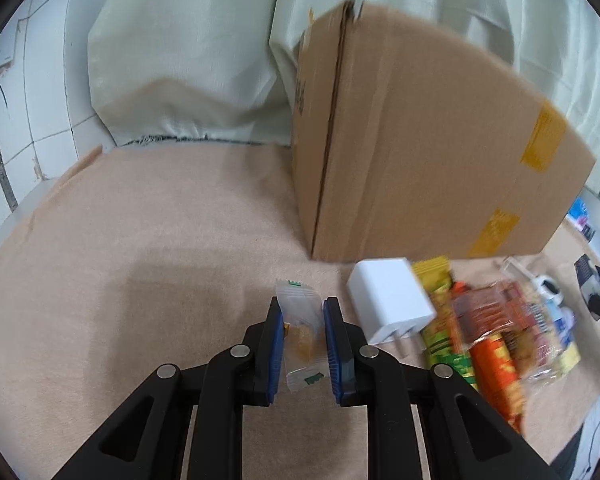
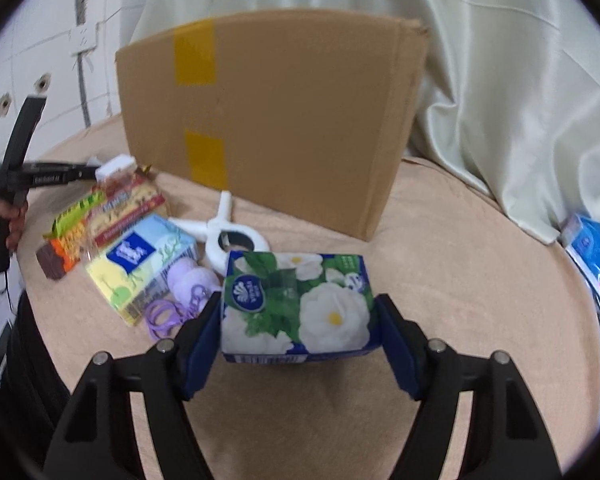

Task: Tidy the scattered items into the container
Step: 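Grasp the green floral tissue pack with the right gripper, then carry packet and tissue pack over the box and open both grippers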

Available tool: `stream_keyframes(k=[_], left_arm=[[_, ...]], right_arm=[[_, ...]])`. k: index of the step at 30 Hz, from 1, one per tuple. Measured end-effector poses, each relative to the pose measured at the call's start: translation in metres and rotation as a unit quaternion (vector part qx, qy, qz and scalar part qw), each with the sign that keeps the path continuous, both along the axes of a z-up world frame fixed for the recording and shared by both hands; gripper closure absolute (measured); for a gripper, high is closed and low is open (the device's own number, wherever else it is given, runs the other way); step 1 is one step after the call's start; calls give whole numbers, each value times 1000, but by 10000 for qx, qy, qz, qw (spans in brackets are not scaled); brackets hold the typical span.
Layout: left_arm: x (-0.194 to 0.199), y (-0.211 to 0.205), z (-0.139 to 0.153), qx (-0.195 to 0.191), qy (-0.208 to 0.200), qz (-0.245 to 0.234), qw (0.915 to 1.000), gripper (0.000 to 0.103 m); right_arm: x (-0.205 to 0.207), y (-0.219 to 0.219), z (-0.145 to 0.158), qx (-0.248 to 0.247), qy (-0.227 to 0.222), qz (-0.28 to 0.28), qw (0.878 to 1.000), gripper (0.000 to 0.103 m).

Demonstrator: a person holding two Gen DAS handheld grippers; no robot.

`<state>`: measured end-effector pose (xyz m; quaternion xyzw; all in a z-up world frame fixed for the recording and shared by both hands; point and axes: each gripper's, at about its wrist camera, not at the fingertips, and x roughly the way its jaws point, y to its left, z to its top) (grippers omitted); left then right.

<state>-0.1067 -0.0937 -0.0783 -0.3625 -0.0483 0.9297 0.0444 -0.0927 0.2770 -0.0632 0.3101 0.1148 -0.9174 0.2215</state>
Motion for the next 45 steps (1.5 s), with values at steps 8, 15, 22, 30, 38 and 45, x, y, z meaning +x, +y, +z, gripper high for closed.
stream_keyframes(k=[8, 15, 22, 30, 38, 45], left_arm=[[18, 23, 44, -197, 482, -244, 9983, 83], [30, 40, 48, -114, 531, -414, 9977, 83], [34, 43, 44, -109, 495, -477, 9976, 83], [35, 44, 43, -85, 475, -496, 9976, 83], [29, 43, 105, -116, 952, -571, 9938, 83], [-11, 57, 201, -283, 1534, -769, 9848, 83]], right_arm=[[21, -11, 42, -752, 233, -162, 9968, 26], [13, -35, 27, -879, -127, -76, 9960, 26], [12, -41, 19, -883, -270, -65, 9957, 26], [12, -42, 26, -840, -206, -130, 9962, 26], [7, -46, 64, -849, 47, -116, 9963, 26], [-11, -50, 163, -928, 885, -69, 9917, 26]])
